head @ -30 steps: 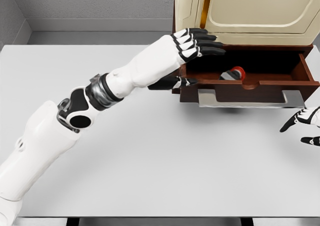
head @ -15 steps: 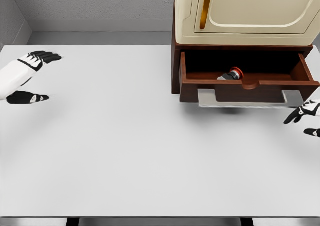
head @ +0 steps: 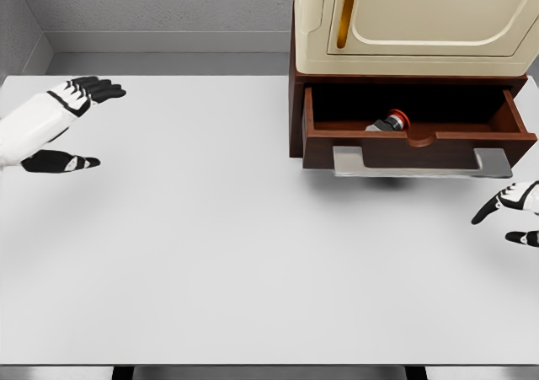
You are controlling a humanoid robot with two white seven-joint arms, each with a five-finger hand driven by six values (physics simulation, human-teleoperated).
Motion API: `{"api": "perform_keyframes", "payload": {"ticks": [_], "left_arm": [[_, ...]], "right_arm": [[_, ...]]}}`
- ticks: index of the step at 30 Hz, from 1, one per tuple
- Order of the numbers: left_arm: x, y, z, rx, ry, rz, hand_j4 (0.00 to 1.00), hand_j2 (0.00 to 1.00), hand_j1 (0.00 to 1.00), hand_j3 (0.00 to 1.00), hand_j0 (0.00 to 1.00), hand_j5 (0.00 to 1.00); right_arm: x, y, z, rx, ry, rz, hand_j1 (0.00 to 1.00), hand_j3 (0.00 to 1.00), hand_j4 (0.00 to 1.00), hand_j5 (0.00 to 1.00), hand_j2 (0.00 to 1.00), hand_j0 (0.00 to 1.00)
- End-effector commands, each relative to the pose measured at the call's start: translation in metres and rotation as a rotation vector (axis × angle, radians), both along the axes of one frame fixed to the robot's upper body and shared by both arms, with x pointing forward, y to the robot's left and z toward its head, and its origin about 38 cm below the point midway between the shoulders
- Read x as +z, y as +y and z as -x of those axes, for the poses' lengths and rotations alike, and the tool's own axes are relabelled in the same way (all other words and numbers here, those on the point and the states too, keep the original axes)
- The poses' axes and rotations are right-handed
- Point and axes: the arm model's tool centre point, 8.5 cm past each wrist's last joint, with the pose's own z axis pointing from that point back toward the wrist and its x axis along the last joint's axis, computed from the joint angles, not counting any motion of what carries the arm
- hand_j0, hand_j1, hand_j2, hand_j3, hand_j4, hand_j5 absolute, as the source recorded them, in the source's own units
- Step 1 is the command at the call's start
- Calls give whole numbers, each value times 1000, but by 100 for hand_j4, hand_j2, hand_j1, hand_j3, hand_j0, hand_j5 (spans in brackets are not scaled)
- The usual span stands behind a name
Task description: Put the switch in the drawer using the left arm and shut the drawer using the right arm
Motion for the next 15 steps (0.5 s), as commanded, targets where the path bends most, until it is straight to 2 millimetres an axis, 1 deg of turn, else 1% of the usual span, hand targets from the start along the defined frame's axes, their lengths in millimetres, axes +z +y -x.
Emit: {"api": "perform_keyframes", "payload": {"ticks": [1,4,6,13,15], "left_arm": [[5,-7,2,-21,-11,9,100,100,100,100,100,100],[4,-7,2,-21,-10,11,100,100,100,100,100,100],[-1,-7,4,-21,3,14,100,100,100,100,100,100],[-2,-8,4,-21,6,17,100,100,100,100,100,100],[-3,-9,4,-22,6,23,100,100,100,100,100,100]], "right_arm": [[2,1,0,1,-3,-8,64,64,64,64,64,64],[13,1,-5,13,-17,19,65,65,65,65,65,65],[18,1,-7,16,-31,25,65,65,65,65,65,65],[32,2,-13,19,-69,8,65,65,65,65,65,65],[33,2,-14,18,-73,8,65,65,65,65,65,65]]}}
